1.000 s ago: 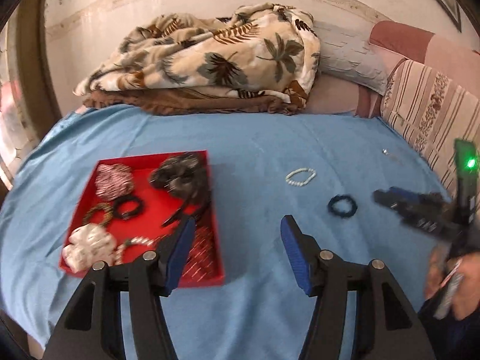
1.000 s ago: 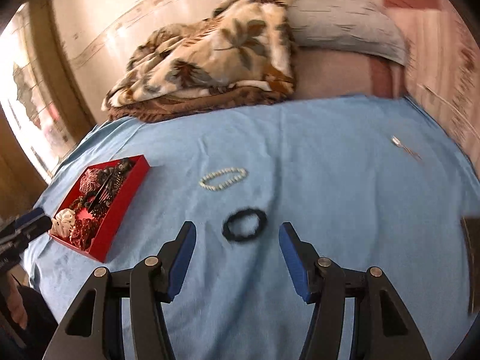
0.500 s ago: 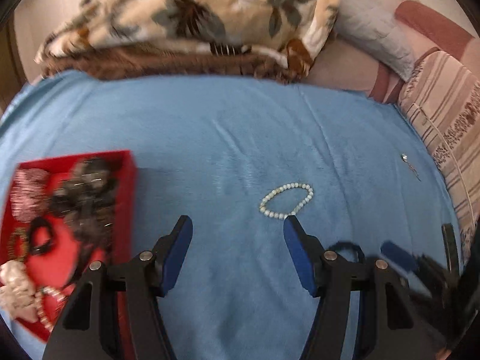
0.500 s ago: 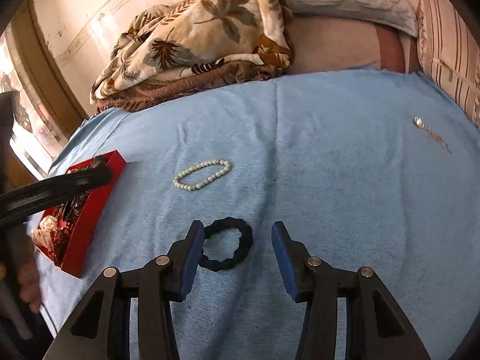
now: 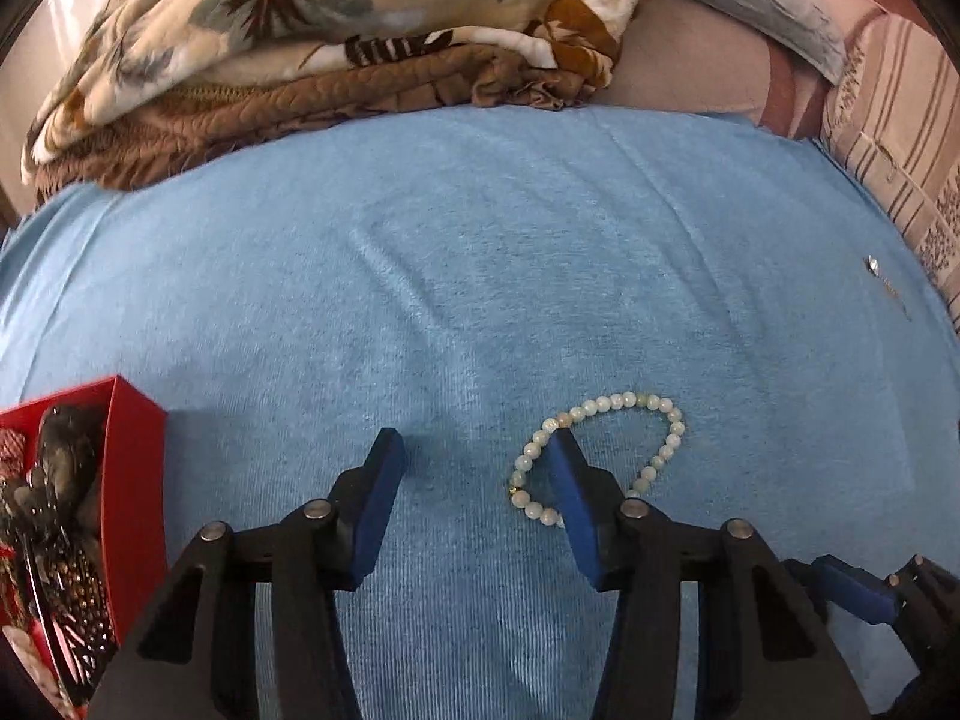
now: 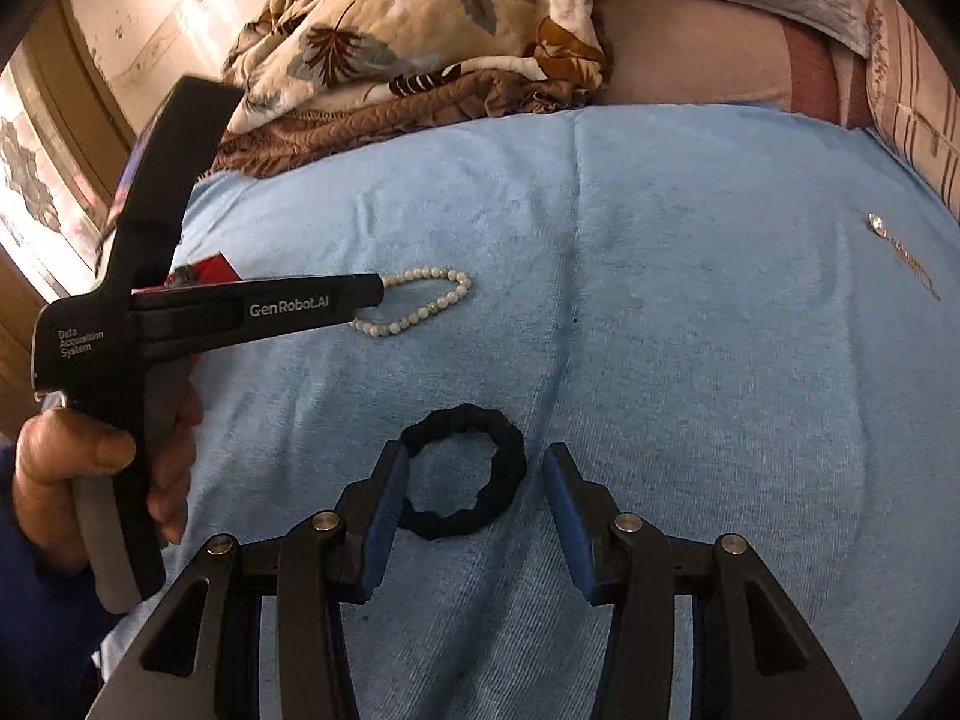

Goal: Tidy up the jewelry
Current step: 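Grasp the white bead bracelet with left tool while right tool grasps black hair tie, then carry the white bead bracelet and black hair tie toward the red tray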

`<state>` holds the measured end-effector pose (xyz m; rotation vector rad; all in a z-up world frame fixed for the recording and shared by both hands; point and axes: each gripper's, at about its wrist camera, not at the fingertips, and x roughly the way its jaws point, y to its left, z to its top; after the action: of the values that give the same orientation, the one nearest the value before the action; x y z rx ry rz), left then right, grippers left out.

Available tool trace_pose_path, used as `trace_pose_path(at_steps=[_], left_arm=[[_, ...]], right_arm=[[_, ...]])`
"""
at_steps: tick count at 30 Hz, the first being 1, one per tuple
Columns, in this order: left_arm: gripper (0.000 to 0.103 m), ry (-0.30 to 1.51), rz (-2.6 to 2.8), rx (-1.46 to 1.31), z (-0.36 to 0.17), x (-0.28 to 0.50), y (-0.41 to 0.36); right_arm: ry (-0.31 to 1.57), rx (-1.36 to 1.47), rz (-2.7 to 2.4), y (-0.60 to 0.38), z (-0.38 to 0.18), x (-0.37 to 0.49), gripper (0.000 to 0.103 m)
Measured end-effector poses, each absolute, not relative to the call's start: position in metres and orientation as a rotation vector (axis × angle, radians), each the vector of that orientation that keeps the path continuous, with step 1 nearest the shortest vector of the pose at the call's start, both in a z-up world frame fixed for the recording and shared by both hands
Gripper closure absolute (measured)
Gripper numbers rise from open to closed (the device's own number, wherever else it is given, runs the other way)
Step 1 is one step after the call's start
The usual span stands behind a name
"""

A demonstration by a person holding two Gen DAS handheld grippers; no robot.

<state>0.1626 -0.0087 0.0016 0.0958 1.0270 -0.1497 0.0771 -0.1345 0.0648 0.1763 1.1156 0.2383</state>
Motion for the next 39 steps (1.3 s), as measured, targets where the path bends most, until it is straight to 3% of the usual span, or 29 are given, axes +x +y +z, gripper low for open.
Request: trace_pose_path(at_steps=[3,6,9,11,23,39], left_arm=[[0.054,1.002,-0.145,0.107,0.000,0.162,-0.011],[0.055,0.984,-0.138,0.126,-0.001,0.159,-0.013],[0.076,0.988,-0.156,0.134,0.001,0.154,-0.018],[0.097,1.000,-0.174,0.163,0.003,0.150,-0.025],[0.097,0.994,-0.204,0.095,0.026,0.118,-0.014],[0.097,0.879,-0.275,-0.032,0.108,0.039,0.034]], right_arm=[[1.117,0.167,0.233,-0.134,0.063,0.079,0.057],[1.119,0.155,0.216,-0.134,0.061,0.081,0.069],[1.129,0.145,0.200,-0.136,0.061,0.081,0.082],[1.125,0.149,0.196,-0.138,0.063,0.082,0.088],[1.063,0.155,0.206,-0.138,0.079,0.074,0.090],[1.012,0.173,0.193,-0.139,0.097,0.059,0.090]])
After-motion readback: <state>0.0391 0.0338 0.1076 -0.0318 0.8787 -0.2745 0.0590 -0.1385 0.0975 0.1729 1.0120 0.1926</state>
